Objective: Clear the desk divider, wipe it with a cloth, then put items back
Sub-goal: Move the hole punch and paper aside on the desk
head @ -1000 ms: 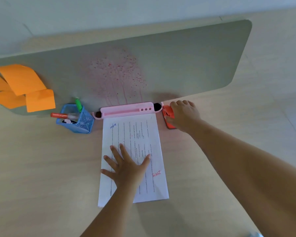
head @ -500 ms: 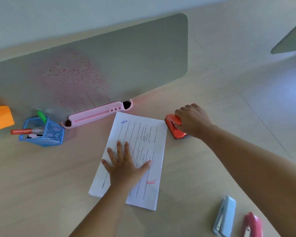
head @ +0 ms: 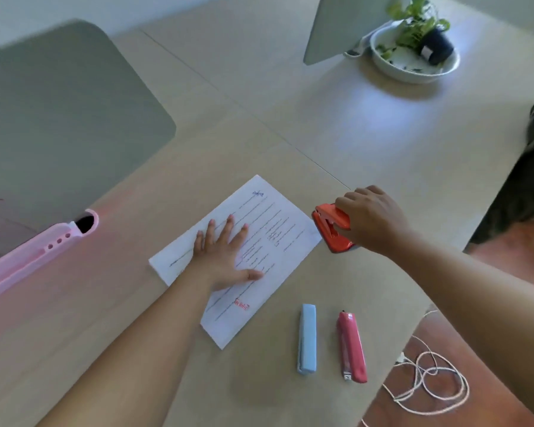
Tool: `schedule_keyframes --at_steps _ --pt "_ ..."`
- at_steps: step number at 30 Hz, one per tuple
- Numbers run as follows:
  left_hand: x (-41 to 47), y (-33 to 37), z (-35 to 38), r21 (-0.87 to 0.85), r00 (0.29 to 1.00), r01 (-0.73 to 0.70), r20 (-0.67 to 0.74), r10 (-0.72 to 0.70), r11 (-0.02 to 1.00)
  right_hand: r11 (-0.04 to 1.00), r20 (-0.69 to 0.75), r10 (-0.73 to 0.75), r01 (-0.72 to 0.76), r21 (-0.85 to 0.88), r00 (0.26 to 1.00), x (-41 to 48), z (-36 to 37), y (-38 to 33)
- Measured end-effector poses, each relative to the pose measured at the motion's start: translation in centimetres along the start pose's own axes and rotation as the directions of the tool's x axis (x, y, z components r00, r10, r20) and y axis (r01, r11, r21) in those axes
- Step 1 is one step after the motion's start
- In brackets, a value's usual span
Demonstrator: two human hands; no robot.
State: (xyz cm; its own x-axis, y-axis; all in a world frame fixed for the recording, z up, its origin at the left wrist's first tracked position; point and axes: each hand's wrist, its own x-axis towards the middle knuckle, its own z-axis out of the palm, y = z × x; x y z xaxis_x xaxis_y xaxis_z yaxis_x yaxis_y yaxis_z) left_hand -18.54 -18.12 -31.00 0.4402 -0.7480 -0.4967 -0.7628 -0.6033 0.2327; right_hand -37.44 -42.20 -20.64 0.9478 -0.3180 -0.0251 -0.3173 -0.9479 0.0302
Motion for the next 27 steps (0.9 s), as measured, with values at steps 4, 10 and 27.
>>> schedule_keyframes --at_steps 4,10,27 --pt "3.2 5.1 -0.9 0.116 0.978 -0.208 0.053 0.203 0.971 0.993 0.0 0.115 -0.115 0.015 0.993 -4.4 0.6 2.5" --pt "5.3 11.8 -1.2 0.231 0.911 -0.398 -0.018 0.413 0.888 0.983 0.037 0.185 -0.186 0.008 0.982 -8.2 1.9 4.1" --pt "2.8 9.1 4.2 0.203 0.912 -0.16 -0.345 0.223 0.966 0.999 0.044 0.038 -0.039 0.029 0.998 -4.7 4.8 1.6"
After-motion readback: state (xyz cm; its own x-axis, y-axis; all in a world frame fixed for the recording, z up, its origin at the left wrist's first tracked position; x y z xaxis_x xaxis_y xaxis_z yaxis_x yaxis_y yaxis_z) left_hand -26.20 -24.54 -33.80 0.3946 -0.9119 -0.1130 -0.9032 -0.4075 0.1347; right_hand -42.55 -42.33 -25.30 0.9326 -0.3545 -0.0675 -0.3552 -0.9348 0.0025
